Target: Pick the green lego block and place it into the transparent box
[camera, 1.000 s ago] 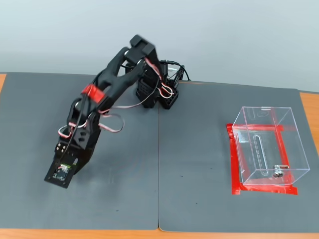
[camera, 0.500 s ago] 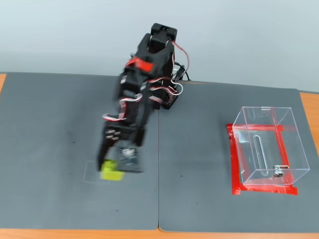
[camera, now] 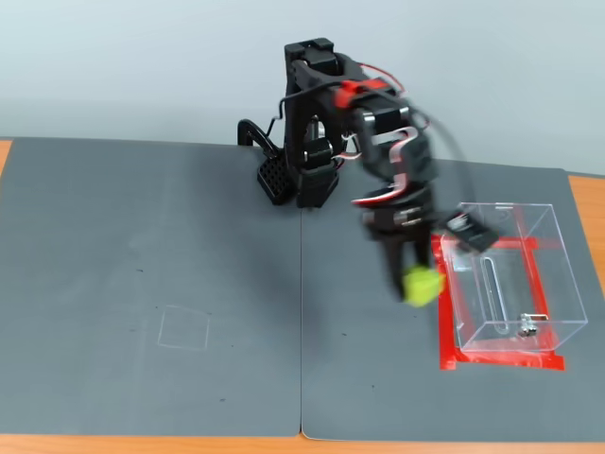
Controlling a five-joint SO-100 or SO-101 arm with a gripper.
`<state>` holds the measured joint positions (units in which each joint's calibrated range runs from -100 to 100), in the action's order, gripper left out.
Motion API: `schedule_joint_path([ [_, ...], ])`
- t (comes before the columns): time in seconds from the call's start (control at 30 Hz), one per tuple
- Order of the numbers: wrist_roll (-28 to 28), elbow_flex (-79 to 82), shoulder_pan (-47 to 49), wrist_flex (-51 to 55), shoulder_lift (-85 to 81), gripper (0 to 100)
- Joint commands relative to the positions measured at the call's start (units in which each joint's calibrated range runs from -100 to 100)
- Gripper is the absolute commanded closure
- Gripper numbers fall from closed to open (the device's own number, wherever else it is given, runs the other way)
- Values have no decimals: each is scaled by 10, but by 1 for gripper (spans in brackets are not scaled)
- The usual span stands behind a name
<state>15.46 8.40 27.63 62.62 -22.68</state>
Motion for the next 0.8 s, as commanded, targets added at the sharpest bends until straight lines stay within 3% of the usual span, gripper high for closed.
schedule_joint_path([
  [0.0, -1, -12, 64, 2, -24, 88],
  [0.37, -4, -20, 210, -6, 14, 88],
  [0.77, -5, -41, 268, -72, 96, 88],
])
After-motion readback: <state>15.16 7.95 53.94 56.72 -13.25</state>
